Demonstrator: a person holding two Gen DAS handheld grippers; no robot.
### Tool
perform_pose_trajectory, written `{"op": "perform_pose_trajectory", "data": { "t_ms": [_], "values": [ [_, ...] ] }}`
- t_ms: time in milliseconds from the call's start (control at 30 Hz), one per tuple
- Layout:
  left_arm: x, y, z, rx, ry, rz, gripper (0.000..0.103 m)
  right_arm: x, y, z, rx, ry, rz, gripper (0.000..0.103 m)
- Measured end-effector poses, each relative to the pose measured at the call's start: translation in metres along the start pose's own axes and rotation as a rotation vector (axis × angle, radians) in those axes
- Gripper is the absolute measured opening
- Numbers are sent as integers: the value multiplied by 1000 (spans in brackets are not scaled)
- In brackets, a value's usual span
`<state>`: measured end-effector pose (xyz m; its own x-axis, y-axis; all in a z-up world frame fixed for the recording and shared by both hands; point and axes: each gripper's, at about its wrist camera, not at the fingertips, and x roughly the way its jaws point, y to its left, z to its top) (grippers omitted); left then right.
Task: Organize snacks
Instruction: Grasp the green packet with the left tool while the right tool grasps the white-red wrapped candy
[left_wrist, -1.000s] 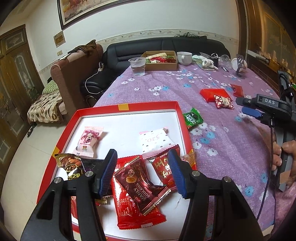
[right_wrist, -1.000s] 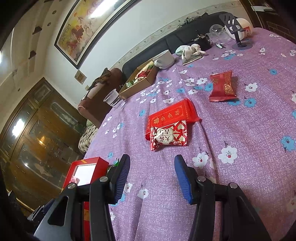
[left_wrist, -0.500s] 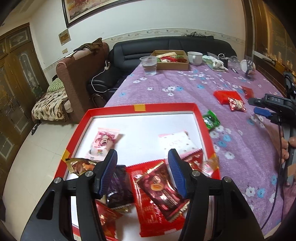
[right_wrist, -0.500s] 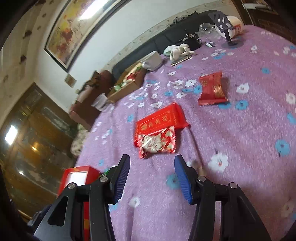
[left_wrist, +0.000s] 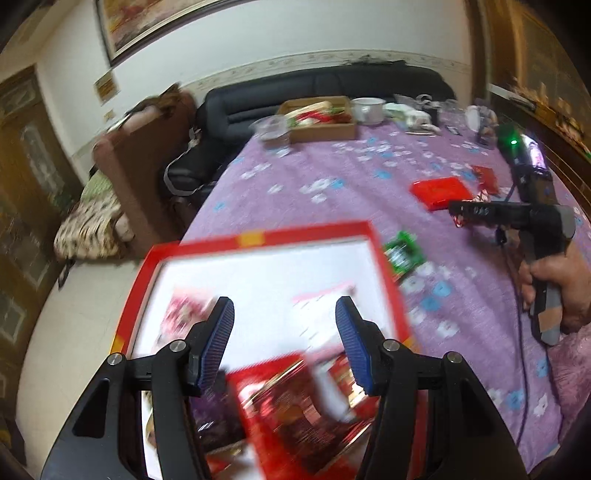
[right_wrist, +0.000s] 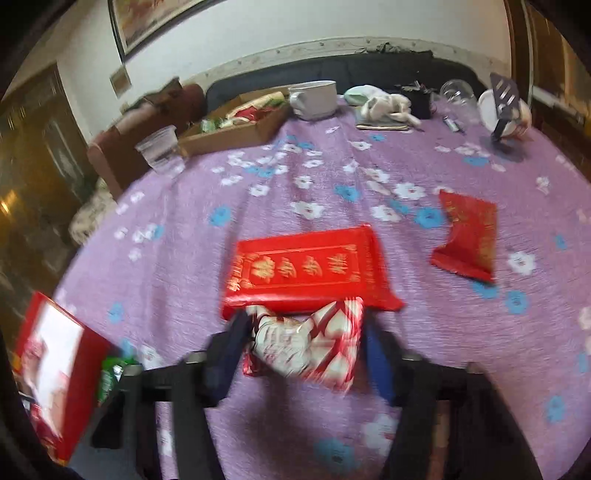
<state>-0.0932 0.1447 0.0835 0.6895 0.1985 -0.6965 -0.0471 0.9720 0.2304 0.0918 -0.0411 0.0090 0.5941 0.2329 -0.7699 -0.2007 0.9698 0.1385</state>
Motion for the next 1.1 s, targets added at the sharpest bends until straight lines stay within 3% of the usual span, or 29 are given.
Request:
{"op": "perform_pose_trajectory", "data": {
  "t_ms": [100, 133, 200, 500, 767, 933, 1100],
  "values": [
    [4, -27, 19, 69, -19, -29, 60, -3, -12, 1, -25, 15, 31, 36],
    [7, -36, 24, 90, -20, -40, 61, -3, -18, 2, -20, 21, 17, 28],
    [13, -52, 33, 135, -13, -78, 62, -5, -38, 6, 69, 33, 57, 20],
    [61, -112, 53, 451, 96, -168, 61, -17, -112, 14, 418, 1, 186, 20],
    [99, -124, 51, 685, 232, -255, 63, -15, -115, 14, 476, 24, 272, 20],
    [112, -114, 61, 647, 299, -339, 59, -12, -113, 13, 481, 41, 273, 21],
    [106, -113, 54, 643, 322, -409, 38, -12, -114, 12, 486, 42, 272, 21]
  ]
}}
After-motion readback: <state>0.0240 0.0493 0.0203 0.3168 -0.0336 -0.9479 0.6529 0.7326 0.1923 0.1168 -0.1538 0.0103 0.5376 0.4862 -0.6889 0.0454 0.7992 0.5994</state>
